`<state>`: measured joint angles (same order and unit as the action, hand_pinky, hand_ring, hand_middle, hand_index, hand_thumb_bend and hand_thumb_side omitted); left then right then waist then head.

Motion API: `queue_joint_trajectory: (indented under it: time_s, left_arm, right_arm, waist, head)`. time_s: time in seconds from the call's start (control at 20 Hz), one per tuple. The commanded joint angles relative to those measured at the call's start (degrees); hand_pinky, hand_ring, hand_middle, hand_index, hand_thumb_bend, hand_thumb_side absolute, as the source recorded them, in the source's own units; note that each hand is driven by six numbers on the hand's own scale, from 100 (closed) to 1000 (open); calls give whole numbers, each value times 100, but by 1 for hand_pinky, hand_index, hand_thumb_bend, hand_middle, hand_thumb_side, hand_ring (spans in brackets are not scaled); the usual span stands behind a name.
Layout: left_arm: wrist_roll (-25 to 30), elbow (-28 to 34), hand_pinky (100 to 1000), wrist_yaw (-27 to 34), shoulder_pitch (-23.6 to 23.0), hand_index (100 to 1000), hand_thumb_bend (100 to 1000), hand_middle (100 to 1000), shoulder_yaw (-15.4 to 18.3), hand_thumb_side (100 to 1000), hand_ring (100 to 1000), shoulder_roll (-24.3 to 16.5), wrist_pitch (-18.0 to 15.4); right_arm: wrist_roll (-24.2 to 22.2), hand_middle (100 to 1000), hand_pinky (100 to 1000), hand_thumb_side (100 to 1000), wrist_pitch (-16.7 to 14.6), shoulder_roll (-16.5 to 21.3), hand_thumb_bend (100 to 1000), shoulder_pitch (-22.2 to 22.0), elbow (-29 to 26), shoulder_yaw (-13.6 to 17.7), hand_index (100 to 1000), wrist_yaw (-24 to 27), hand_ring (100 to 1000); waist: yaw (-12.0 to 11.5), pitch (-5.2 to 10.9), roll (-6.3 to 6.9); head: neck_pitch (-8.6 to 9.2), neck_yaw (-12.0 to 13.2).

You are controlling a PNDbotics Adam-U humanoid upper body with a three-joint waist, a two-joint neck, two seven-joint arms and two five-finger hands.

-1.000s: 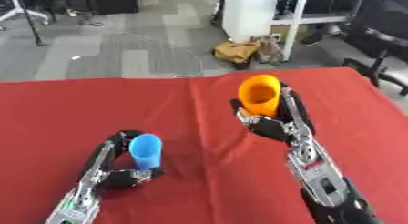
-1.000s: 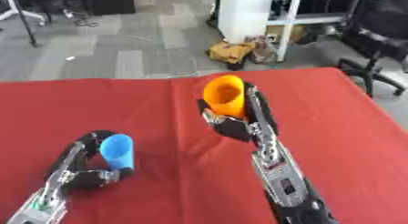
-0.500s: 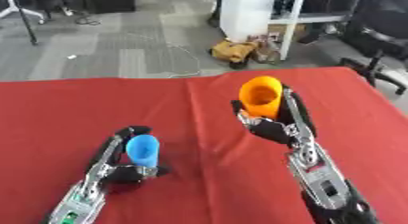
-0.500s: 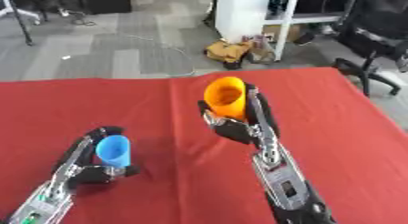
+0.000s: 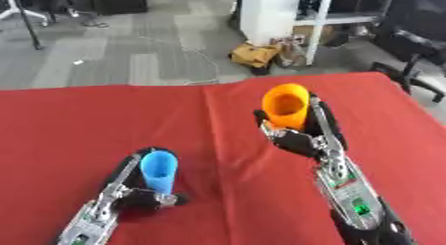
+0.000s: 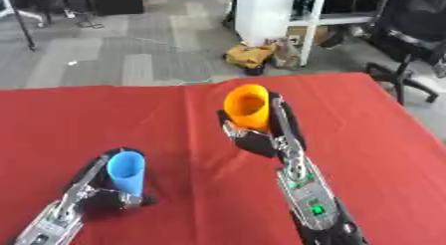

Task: Pour the contents of one cup into another cup.

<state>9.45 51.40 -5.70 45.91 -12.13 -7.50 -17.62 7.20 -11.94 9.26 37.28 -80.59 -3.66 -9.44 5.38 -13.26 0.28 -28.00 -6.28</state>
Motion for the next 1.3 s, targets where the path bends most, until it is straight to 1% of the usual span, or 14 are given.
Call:
queue_joint_trajectory:
  time_s: [0.05,0.15,0.2,0.45,0.55,0.7,0.95,1.1,1.3]
  left_arm:
    - [1,3,646,0,83,660,797,449,16,100,439,13,-34]
    - [-26,16,582,-30,85,629,686,388,10,100,379,8,-20]
    - [-45,29,556,-54,84,618,662,363,8,100,354,7,-5]
    - [-399,221,406,-164,35,515,458,234,61,100,213,-24,28]
    - [-608,398,370,-129,-12,479,418,203,91,100,175,-60,54]
    - [-821,787,341,-85,-127,460,391,182,107,100,149,-211,138]
    - [-862,1505,338,-91,-473,455,406,177,18,100,145,-473,283]
    - [-754,1785,339,-95,-664,456,422,177,-110,100,146,-526,330]
    - [-509,1873,344,-185,-782,458,430,179,-332,100,147,-499,307]
  right_arm:
    - [8,211,566,100,-16,23,339,83,-119,2,480,-15,236]
    - [13,210,568,100,-14,23,339,82,-116,3,481,-18,237]
    - [15,210,566,100,-14,23,339,81,-114,3,481,-20,238]
    - [24,209,568,100,-13,30,339,76,-115,11,481,-23,240]
    - [32,209,568,100,-11,46,339,75,-118,20,481,-24,240]
    - [37,209,567,100,-9,97,339,85,-128,32,481,-32,240]
    - [-9,208,560,100,-5,309,346,222,-195,-1,481,-79,237]
    - [-120,208,557,100,0,444,351,462,-243,-111,480,-133,237]
    - [-392,206,555,100,-59,458,360,918,-223,-370,478,-180,233]
  waist:
    - [15,77,1]
    - [18,77,2]
    - [19,77,3]
    - [13,83,8]
    - [2,88,12]
    - [-29,100,15]
    - [-113,146,8]
    - [-165,187,-4]
    - [-193,240,-24]
  head:
    - [63,-11]
    - [65,-6]
    - [66,-4]
    - [71,-5]
    - [69,-9]
    - [69,-20]
    - [51,-38]
    - [40,-41]
    - [32,-35]
